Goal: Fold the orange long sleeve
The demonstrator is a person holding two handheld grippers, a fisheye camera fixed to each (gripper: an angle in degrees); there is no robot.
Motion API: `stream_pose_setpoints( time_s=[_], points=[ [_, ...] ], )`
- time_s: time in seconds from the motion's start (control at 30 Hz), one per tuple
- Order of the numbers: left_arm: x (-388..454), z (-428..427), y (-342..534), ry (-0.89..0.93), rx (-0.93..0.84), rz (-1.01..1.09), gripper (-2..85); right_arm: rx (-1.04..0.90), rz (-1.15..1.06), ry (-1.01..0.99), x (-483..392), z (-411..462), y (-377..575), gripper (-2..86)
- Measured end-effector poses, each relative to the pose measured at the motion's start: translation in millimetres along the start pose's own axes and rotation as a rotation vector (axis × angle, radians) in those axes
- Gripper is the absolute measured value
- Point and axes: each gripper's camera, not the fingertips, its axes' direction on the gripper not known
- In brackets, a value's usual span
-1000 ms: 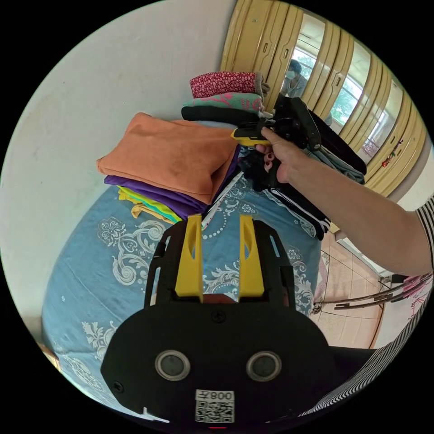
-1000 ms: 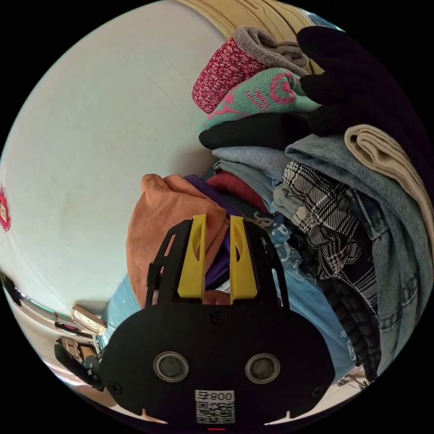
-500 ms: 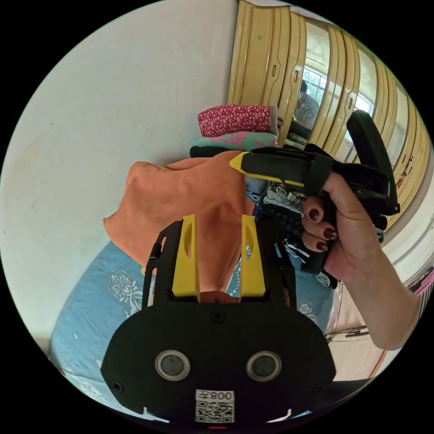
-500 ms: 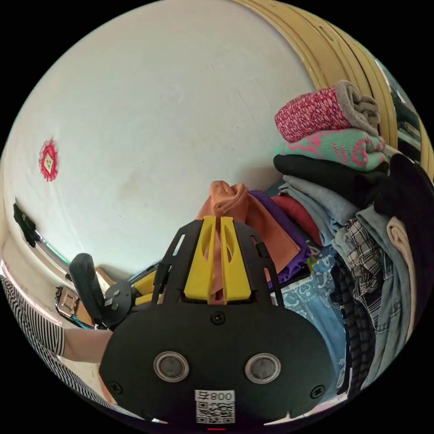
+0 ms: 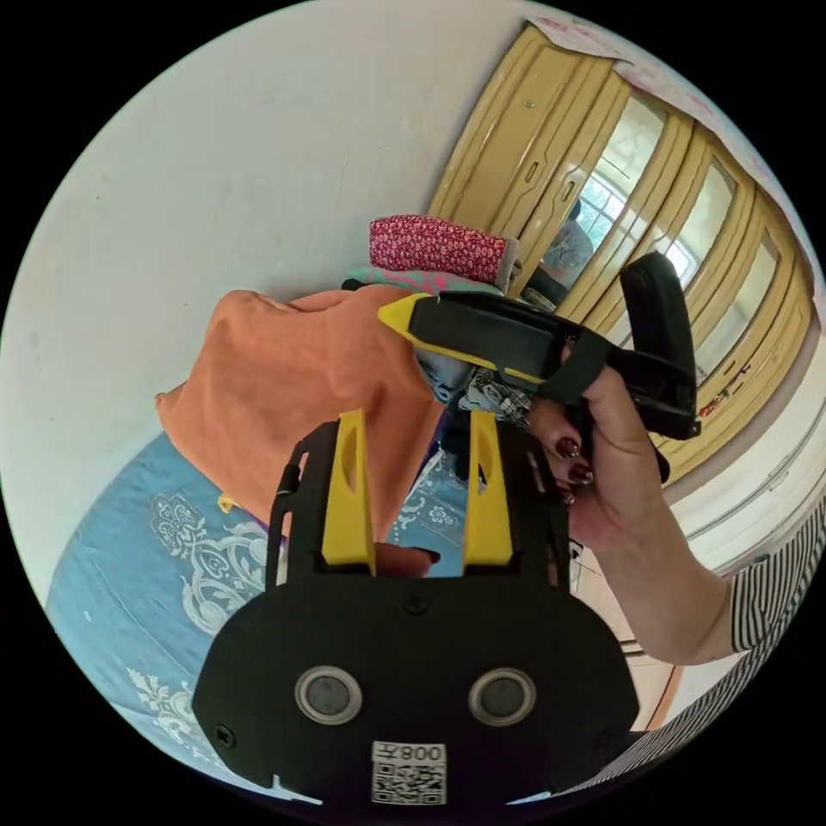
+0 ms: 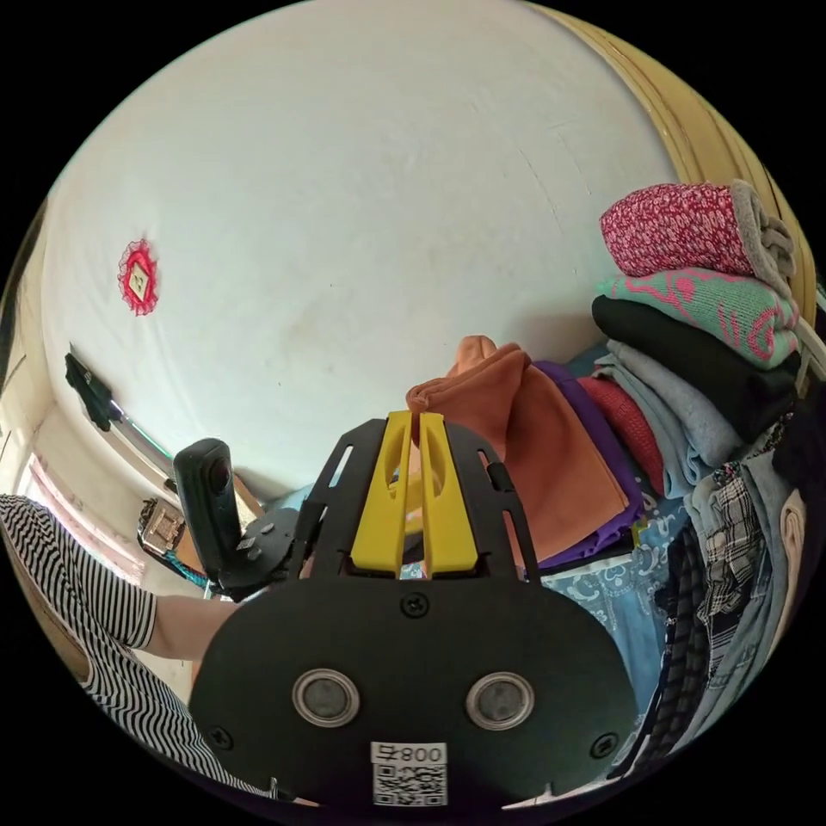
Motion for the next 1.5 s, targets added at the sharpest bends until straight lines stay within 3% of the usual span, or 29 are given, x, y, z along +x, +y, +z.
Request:
stream_pose_setpoints(
  time_s=[0.17, 0.27, 0.4, 0.43, 0.53, 0.6, 0.77, 1.07, 1.5],
  points=[
    [-28.3, 3.9, -26.0, -0.195, 0.011, -0.01, 10.0, -0.058, -0.087, -0.116, -27.4, 20.9, -17.9, 1.0],
    [-62.5, -12.7, -20.0, -0.151, 0.042, -0.072, 3.7, -0.077, -0.16, -0.04, -46.5, 35.0, -24.3, 1.7],
    [-107.4, -40.3, -1.7, -0.125, 0.075, -0.191, 1.3, -0.045, -0.099, -0.05, -17.6, 26.8, -31.1, 4.9],
    [-121.2, -49.9, 5.8, -0.106, 0.095, -0.225, 1.0, -0.034, -0.084, -0.02, -9.3, 25.2, -29.7, 5.7],
    [-155.6, -71.1, 25.4, -0.062, 0.135, -0.334, 0.7, -0.01, 0.055, 0.318, 41.9, 21.8, -18.1, 5.2],
    [-169.4, -81.8, 36.4, -0.059, 0.152, -0.366, 0.7, -0.075, 0.193, 0.363, 84.1, 30.0, -12.7, 5.2],
    [-200.3, -104.1, 61.1, -0.05, 0.154, -0.388, 0.7, -0.14, 0.247, 0.456, 104.5, 61.0, -18.4, 8.2],
    [-245.4, -137.5, 98.0, -0.024, 0.155, -0.419, 0.9, -0.143, 0.285, 0.387, 83.6, 91.1, -29.2, 9.4],
    [-311.3, -211.5, 176.1, -0.02, 0.16, -0.514, 1.0, -0.228, 0.025, 0.734, -12.4, 139.8, -49.9, 5.2]
  ],
)
